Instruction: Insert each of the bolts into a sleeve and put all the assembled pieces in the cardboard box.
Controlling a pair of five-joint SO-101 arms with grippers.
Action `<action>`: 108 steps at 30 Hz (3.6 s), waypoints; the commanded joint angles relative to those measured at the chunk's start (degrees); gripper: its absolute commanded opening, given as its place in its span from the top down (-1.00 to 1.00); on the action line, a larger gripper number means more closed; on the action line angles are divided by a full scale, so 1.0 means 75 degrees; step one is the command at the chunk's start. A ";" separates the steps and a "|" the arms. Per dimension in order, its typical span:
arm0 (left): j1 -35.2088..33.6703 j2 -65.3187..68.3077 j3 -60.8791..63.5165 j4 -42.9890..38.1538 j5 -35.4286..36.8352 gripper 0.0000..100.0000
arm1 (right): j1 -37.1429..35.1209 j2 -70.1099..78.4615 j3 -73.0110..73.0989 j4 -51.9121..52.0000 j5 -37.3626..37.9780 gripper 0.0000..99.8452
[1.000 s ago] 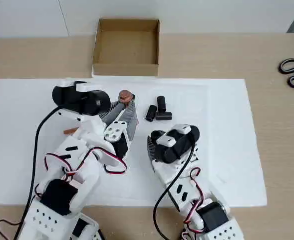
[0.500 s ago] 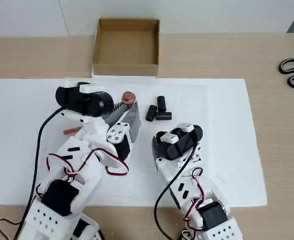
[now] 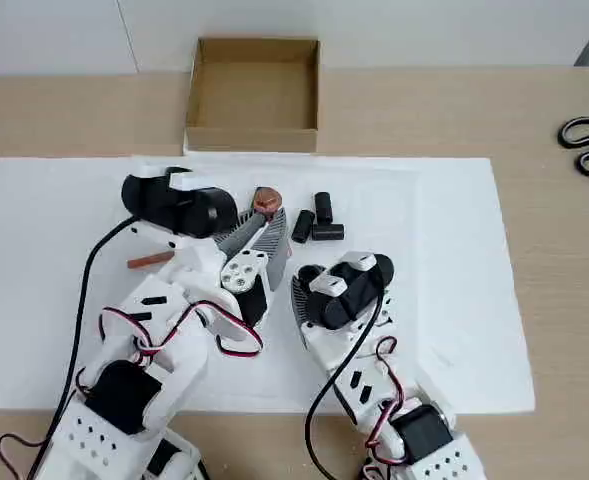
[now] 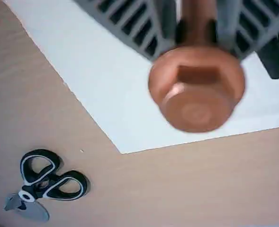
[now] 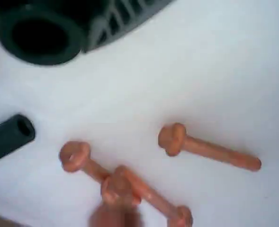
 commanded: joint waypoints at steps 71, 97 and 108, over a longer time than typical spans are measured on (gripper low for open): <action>0.0352 -0.0105 0.1694 -0.0023 0.0035 0.98 | -0.0486 -0.0229 -0.0012 -0.0697 -0.0070 0.99; 0.0574 -0.0117 0.0369 0.2426 0.0000 0.52 | -0.0475 -0.0229 0.0059 -0.0651 -0.0070 0.99; -0.1899 -0.0164 -0.2503 0.5415 -0.1864 0.52 | 0.0170 -0.0217 0.0059 -0.0404 -0.0047 0.99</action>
